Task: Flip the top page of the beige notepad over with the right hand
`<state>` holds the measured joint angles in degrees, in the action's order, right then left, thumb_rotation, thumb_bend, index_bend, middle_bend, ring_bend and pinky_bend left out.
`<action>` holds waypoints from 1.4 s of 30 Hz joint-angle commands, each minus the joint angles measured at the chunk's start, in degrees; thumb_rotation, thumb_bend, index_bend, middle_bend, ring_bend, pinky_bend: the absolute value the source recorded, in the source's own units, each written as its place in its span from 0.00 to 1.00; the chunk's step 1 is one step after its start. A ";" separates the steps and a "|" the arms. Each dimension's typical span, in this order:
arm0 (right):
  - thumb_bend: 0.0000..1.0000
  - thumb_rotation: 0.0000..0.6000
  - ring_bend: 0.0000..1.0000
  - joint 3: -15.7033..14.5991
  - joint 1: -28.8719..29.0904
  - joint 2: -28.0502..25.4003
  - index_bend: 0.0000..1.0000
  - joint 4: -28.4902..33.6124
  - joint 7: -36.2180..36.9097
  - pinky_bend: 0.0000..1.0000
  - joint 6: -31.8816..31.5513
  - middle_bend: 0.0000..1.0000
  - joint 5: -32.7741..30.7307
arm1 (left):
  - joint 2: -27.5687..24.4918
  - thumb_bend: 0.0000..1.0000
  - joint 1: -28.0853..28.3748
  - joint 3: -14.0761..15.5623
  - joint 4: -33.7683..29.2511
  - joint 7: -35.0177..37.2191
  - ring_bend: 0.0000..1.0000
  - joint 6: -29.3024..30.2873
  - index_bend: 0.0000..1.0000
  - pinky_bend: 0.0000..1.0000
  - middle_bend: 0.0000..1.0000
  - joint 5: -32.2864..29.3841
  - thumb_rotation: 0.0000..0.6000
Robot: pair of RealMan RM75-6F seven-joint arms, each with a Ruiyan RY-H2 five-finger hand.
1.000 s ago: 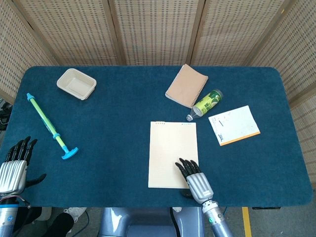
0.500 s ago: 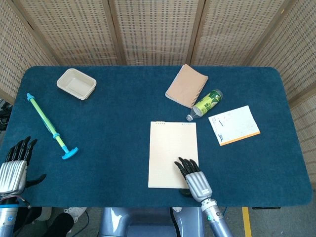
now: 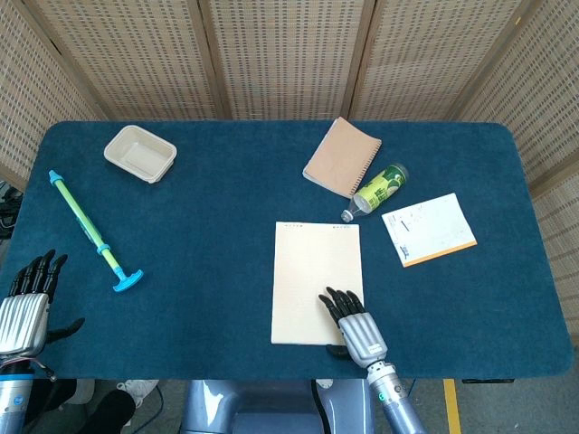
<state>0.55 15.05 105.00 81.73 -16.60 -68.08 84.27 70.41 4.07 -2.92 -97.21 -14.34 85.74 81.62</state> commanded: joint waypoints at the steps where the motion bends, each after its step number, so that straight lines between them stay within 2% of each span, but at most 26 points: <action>1: 0.40 1.00 0.00 0.11 0.17 0.07 0.06 -0.09 -0.02 0.00 0.13 0.00 -0.20 | 0.04 0.07 0.04 0.00 0.02 -0.05 0.00 -0.07 0.00 0.08 0.00 -0.02 1.00; 23: 0.43 1.00 0.00 0.02 0.90 0.33 0.06 -0.99 -0.33 0.00 0.58 0.00 -1.75 | 0.03 0.07 0.08 0.09 -0.06 -0.05 0.00 -0.13 0.00 0.08 0.00 0.09 1.00; 29: 0.56 1.00 0.00 0.42 1.34 1.37 0.09 -2.77 -0.43 0.00 -0.31 0.00 -0.96 | 0.03 0.07 0.09 0.09 -0.09 -0.08 0.00 -0.15 0.00 0.08 0.00 0.11 1.00; 36: 0.66 1.00 0.00 2.02 2.65 3.86 0.11 -7.17 1.32 0.00 -0.77 0.00 -0.28 | 0.09 0.07 0.12 0.17 -0.06 -0.09 0.00 -0.19 0.00 0.08 0.00 0.23 1.00; 42: 0.67 1.00 0.00 3.63 3.99 5.70 0.11 -10.38 3.12 0.00 -0.72 0.00 -0.41 | 0.24 0.07 0.22 0.21 0.07 -0.20 0.00 -0.36 0.00 0.08 0.00 0.29 1.00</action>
<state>3.86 18.73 110.36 71.75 -13.82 -68.83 83.89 70.65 4.29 -2.70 -97.15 -14.53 85.40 81.92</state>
